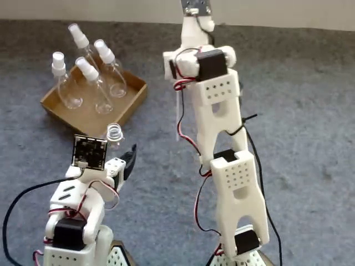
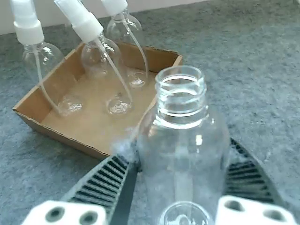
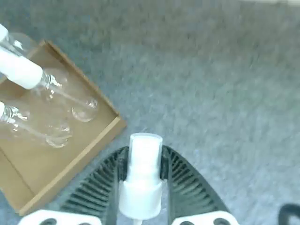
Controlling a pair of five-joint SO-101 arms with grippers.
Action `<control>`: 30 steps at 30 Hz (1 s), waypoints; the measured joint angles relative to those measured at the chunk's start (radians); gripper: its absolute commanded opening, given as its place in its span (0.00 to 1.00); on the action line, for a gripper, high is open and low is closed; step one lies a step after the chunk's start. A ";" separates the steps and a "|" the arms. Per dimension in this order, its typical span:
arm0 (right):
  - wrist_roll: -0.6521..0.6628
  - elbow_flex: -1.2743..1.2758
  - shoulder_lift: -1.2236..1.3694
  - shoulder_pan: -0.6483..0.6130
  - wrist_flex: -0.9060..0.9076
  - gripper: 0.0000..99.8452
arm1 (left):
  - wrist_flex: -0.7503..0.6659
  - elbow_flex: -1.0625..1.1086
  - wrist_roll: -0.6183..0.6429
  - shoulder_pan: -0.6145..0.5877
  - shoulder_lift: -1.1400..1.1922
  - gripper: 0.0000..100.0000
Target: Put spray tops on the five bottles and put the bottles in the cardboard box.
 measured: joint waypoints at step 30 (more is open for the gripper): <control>0.041 0.184 -1.049 0.239 0.002 0.00 | -0.390 0.166 0.000 0.525 0.000 0.19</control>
